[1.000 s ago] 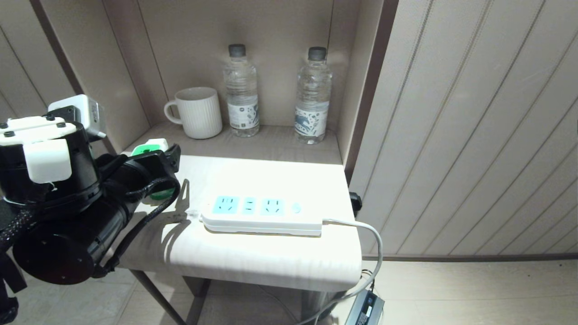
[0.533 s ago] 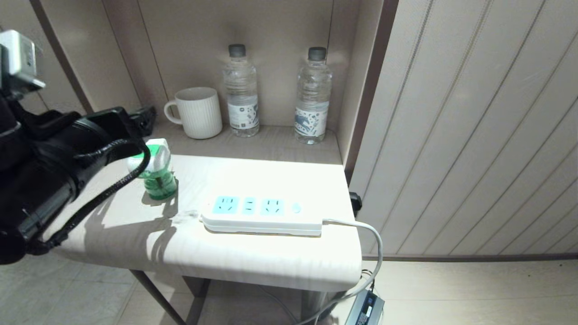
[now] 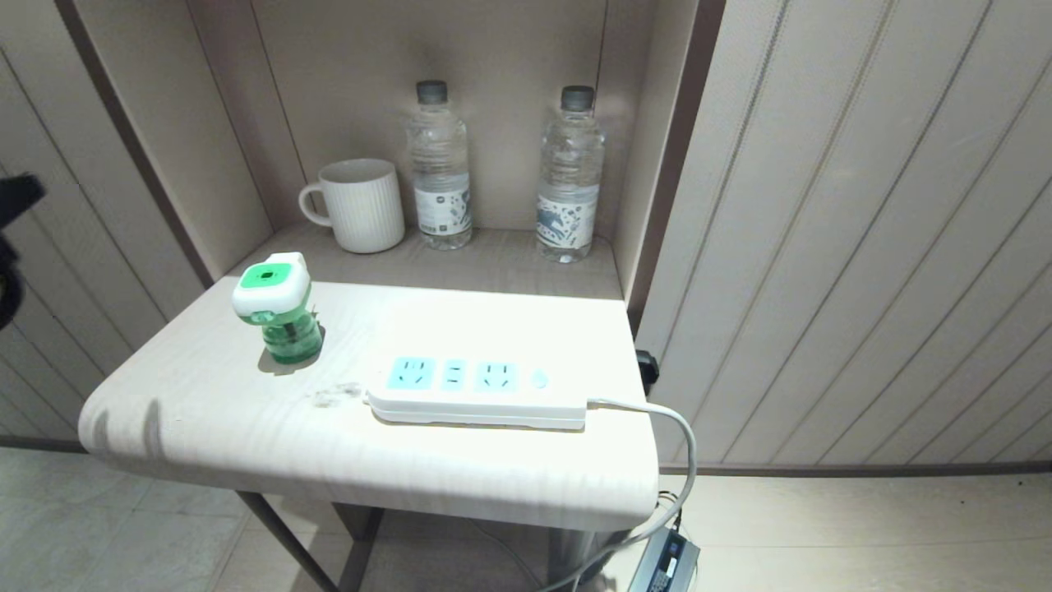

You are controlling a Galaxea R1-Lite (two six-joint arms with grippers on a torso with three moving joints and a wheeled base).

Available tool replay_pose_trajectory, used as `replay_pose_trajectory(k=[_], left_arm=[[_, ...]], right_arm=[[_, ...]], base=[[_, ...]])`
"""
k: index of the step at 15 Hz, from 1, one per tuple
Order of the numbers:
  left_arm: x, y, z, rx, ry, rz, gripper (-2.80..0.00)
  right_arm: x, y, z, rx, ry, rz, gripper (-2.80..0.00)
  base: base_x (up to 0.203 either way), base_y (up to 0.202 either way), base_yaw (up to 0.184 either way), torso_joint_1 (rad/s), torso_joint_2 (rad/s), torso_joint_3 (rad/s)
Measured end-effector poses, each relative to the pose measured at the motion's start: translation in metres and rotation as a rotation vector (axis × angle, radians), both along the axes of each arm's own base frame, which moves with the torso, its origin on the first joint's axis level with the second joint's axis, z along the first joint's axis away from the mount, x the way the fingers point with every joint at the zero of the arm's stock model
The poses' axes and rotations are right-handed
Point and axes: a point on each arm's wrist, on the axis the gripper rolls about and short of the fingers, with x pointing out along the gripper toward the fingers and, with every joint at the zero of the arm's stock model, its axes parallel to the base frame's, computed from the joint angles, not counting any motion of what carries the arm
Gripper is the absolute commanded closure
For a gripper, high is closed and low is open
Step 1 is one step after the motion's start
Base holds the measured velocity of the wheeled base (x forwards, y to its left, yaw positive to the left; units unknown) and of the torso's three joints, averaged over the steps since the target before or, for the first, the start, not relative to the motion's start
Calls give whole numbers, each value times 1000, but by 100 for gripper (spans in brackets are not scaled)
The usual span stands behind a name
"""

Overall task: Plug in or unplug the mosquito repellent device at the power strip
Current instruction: Pick up the mosquito repellent liquid

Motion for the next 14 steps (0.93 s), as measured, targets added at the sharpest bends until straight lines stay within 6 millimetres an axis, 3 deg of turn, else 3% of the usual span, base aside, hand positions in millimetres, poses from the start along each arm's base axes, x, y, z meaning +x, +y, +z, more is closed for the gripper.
replay_pose_trajectory(k=[4,6,8,12,14], left_arm=[[-64,57,-12,49,72,272,0],[-102,73,-26,46,77,366,0],[-129,79,-51,55,105,410,0],[-144,73,-118,79,201,501,0],[-141,69,-148,86,228,417,0]], right_arm=[[0,0,0,0,0,0,0],[0,0,0,0,0,0,0],[0,0,0,0,0,0,0],[0,0,0,0,0,0,0],[0,0,0,0,0,-1,0]], base=[[0,0,0,0,0,0],[0,0,0,0,0,0],[0,0,0,0,0,0],[0,0,0,0,0,0],[0,0,0,0,0,0]])
